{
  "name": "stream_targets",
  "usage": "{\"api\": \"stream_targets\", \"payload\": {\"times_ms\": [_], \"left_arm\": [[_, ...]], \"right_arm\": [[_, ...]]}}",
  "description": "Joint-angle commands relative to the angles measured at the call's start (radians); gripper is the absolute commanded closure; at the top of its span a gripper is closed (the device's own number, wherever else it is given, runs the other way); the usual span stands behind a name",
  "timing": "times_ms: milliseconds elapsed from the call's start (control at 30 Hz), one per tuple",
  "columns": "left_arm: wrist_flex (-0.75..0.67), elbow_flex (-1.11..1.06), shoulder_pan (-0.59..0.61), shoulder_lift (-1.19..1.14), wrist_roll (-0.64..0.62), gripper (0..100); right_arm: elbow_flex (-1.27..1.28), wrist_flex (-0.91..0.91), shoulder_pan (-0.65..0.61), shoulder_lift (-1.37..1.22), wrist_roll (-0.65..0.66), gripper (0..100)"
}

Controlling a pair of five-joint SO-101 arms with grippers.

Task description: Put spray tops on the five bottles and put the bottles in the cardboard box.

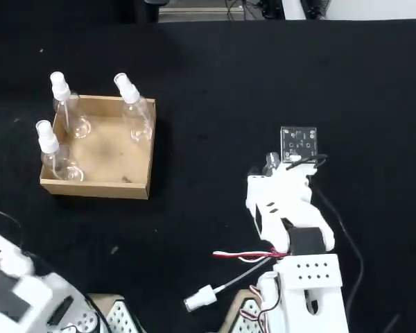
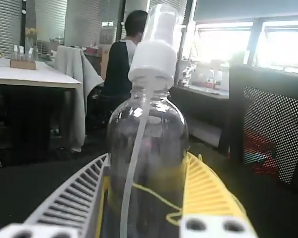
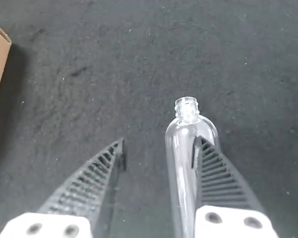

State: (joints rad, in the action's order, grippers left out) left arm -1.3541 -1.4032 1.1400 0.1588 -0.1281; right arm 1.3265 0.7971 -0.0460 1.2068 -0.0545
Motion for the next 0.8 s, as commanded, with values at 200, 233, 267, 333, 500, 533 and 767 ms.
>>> {"api": "stream_targets", "payload": {"times_ms": [200, 233, 267, 333, 500, 533, 767], "left_arm": [[-0.384, 0.211, 0.051, -0.529, -0.006, 97], [-0.384, 0.242, 0.061, -0.559, -0.008, 97], [-0.384, 0.266, 0.065, -0.583, -0.006, 97], [-0.384, 0.321, 0.079, -0.632, -0.006, 97], [-0.384, 0.458, 0.108, -0.733, -0.005, 97], [-0.384, 0.481, 0.111, -0.753, -0.005, 97], [-0.384, 0.615, 0.119, -0.925, 0.041, 97]], "right_arm": [[-0.007, -0.025, -0.009, 0.015, 0.003, 80.5], [-0.005, -0.025, -0.011, 0.015, 0.003, 80.5], [-0.005, -0.025, -0.011, 0.015, 0.003, 80.5], [-0.007, -0.025, -0.011, 0.015, 0.003, 80.5], [-0.007, -0.025, -0.011, 0.015, 0.003, 80.5], [-0.007, -0.025, -0.011, 0.015, 0.003, 80.5], [-0.007, -0.025, -0.006, 0.015, 0.003, 80.5]]}}
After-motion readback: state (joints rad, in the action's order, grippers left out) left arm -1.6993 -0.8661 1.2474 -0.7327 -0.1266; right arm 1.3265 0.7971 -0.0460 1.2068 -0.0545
